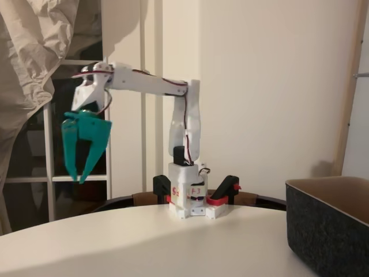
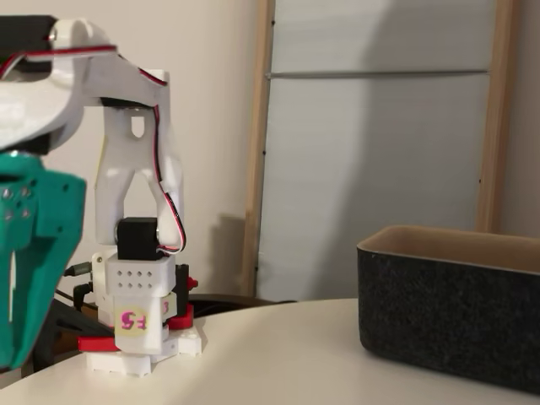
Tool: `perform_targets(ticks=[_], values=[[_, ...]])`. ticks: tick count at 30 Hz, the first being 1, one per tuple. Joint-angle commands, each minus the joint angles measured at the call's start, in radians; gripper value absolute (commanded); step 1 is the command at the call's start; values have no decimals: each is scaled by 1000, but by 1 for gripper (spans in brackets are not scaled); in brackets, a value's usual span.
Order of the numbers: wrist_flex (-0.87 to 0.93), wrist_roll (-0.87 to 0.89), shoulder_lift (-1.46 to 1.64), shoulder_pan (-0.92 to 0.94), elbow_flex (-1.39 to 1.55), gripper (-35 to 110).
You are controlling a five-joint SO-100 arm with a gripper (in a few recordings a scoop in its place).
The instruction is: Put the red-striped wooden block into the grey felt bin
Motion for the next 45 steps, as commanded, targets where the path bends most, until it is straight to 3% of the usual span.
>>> perform_targets(ticks=[1, 11, 21, 33, 45], values=[[-29, 23, 225, 20, 135, 0], [-109, -18, 824, 20, 704, 0], [-175, -15, 1200, 32, 1114, 0], [-230, 57, 1516, 43, 1355, 0], [-230, 89, 1628, 44, 1474, 0]])
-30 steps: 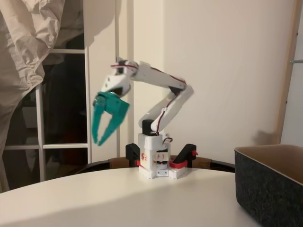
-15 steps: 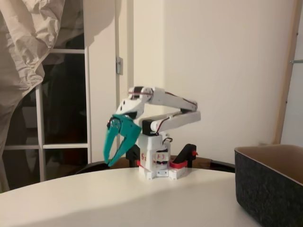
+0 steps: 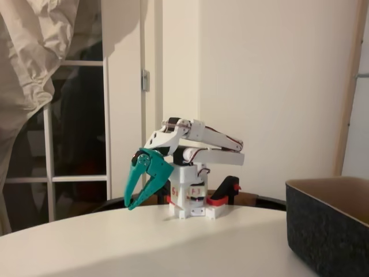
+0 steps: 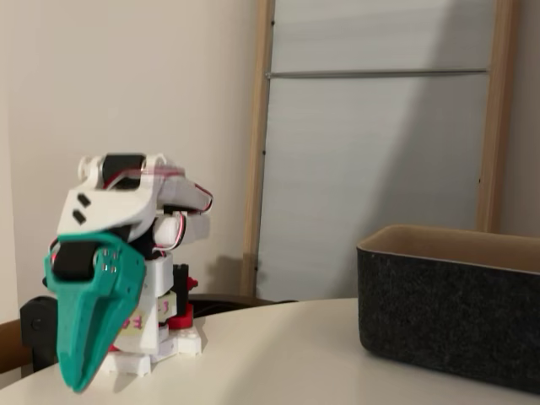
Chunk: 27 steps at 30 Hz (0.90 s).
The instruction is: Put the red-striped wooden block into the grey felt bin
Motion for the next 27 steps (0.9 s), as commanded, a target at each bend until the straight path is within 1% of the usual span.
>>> perform_targets(ticks=[1, 10, 17, 27], values=[[2, 12, 37, 14, 28, 0], [2, 21, 40, 20, 63, 0], [2, -23, 40, 37, 66, 0], [2, -17, 40, 37, 64, 0]])
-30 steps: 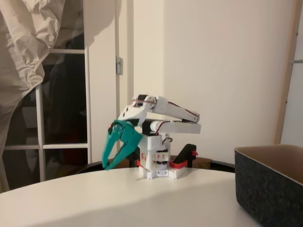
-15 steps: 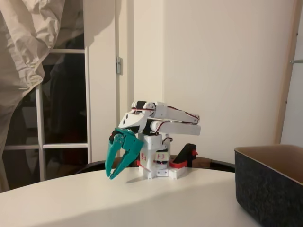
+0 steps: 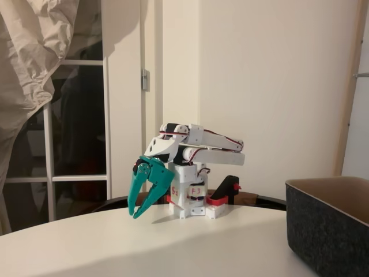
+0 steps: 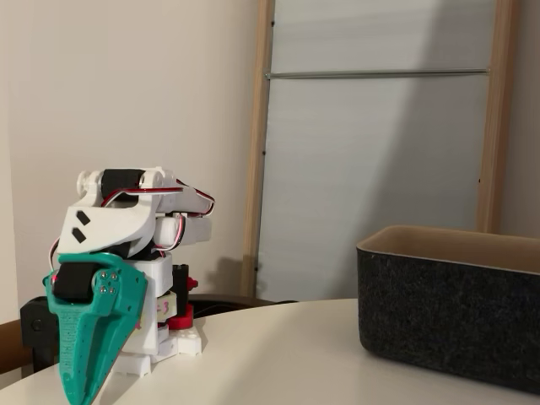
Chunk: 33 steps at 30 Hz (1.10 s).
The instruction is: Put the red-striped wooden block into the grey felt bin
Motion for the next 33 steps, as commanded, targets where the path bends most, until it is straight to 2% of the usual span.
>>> perform_targets(ticks=[1, 33], values=[[2, 3, 35, 18, 6, 1], [2, -14, 35, 18, 6, 0]])
